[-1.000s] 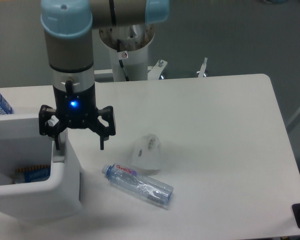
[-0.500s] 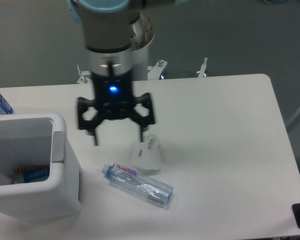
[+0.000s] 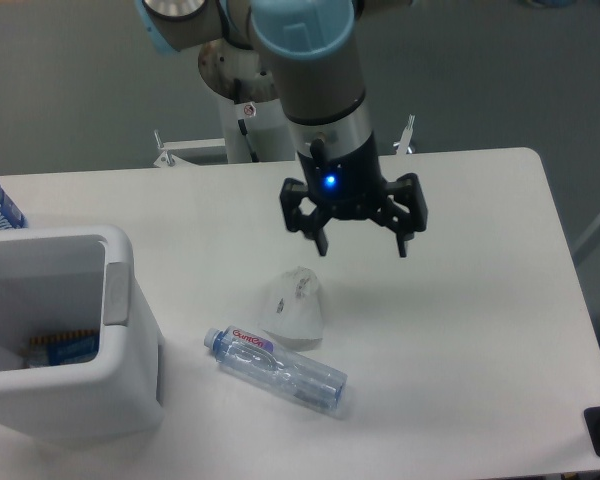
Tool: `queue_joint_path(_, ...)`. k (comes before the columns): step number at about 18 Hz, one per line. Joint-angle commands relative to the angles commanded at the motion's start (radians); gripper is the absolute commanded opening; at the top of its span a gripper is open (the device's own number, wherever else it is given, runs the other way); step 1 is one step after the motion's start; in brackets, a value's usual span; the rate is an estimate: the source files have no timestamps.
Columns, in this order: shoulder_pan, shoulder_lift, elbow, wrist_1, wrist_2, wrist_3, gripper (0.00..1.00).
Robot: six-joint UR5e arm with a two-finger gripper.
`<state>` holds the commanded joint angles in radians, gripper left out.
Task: Open the trash can
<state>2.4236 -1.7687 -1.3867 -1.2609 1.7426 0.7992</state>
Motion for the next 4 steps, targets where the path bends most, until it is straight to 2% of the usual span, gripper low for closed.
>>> queue_joint_path(4, 0.014, -0.002, 0.012, 0.005, -0.006, 0.002, 1.00)
